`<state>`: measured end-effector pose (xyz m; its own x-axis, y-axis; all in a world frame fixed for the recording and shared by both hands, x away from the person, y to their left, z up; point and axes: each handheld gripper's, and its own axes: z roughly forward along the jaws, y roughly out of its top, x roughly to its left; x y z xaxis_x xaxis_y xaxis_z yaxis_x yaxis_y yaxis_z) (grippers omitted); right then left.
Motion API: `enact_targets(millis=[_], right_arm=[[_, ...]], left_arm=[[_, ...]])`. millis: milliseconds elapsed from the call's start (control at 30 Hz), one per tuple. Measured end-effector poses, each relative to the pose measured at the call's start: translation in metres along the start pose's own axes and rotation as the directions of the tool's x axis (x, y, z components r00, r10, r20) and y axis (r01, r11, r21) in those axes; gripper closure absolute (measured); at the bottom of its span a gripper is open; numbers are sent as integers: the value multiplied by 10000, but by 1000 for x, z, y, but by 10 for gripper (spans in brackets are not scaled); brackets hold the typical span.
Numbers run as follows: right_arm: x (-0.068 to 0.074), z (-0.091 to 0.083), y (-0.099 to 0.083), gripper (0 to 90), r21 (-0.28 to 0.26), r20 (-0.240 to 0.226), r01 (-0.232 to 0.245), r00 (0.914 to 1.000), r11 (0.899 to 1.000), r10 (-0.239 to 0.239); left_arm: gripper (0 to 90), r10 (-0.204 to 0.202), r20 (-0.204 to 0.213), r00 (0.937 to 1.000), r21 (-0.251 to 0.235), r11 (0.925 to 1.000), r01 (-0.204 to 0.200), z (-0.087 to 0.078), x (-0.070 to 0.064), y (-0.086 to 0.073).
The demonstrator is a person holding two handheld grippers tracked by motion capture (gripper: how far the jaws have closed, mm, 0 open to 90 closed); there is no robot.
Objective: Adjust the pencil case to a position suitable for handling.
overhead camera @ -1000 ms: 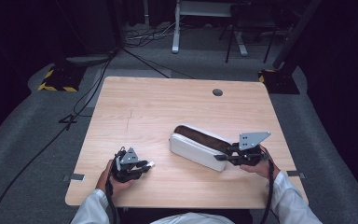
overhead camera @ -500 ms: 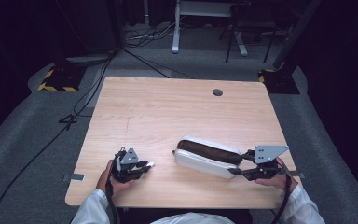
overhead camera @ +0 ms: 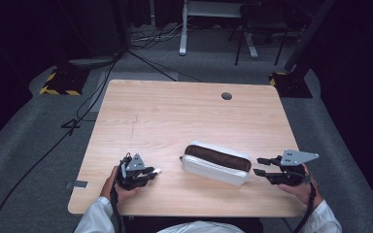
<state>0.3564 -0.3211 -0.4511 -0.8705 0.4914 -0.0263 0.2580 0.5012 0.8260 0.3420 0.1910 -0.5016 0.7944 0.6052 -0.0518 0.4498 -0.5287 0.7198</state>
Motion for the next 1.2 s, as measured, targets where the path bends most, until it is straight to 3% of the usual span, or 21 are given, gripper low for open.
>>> enact_targets(millis=[200, 333, 467, 633, 667, 800, 867, 933, 967, 1033, 1133, 1200], right_arm=[[-4, 25, -2, 607, 594, -12, -129, 9999, 9982, 130], [-8, 33, 1, 665, 500, -3, -131, 9999, 9987, 132], [-14, 48, 13, 699, 519, 1, 156, 9999, 9985, -156], [-16, 62, 22, 646, 343, 138, 240, 9996, 9991, -245], [-17, 65, 22, 587, 275, 139, -29, 9999, 9996, 25], [-20, 59, 18, 497, 316, 282, -298, 9992, 9991, 289], [-26, 44, 9, 433, 323, 444, -701, 9967, 9970, 686], [-28, 40, 6, 424, 368, 563, -679, 9962, 9970, 658], [-28, 36, 1, 417, 464, 917, -544, 9945, 9974, 500], [-33, 30, -15, 376, 992, 1364, -726, 9889, 9924, 587], [-41, 25, -38, 343, 1152, 1513, -1471, 9800, 9824, 1291], [-42, 22, -45, 332, 1094, 1611, -1671, 9757, 9799, 1484]], left_arm=[[722, -3, 22, 10000, -34, 10000, 3, 0, 0, 0], [722, -10, 55, 10000, -52, 10000, 10, 1, 1, 0], [722, 21, 49, 10000, -68, 10000, -20, 1, 0, 0], [722, 35, 106, 9999, -89, 10000, -34, 2, 1, 1], [722, 53, 119, 9999, -89, 9999, -52, 2, 1, 1], [722, 84, 145, 9999, -91, 9999, -83, 2, 1, 1], [721, 71, 111, 9999, -75, 9999, -70, 2, 1, 1], [721, 67, 106, 9999, -78, 9999, -66, 3, 1, 1], [721, 73, 95, 9999, -78, 9999, -72, 3, 1, 1], [721, 82, 74, 9999, -92, 9999, -81, 3, 1, 1], [719, 9, 89, 10000, -79, 10000, -8, 3, 1, 1], [718, -5, 224, 9997, -99, 10000, 7, 3, 2, 1]])
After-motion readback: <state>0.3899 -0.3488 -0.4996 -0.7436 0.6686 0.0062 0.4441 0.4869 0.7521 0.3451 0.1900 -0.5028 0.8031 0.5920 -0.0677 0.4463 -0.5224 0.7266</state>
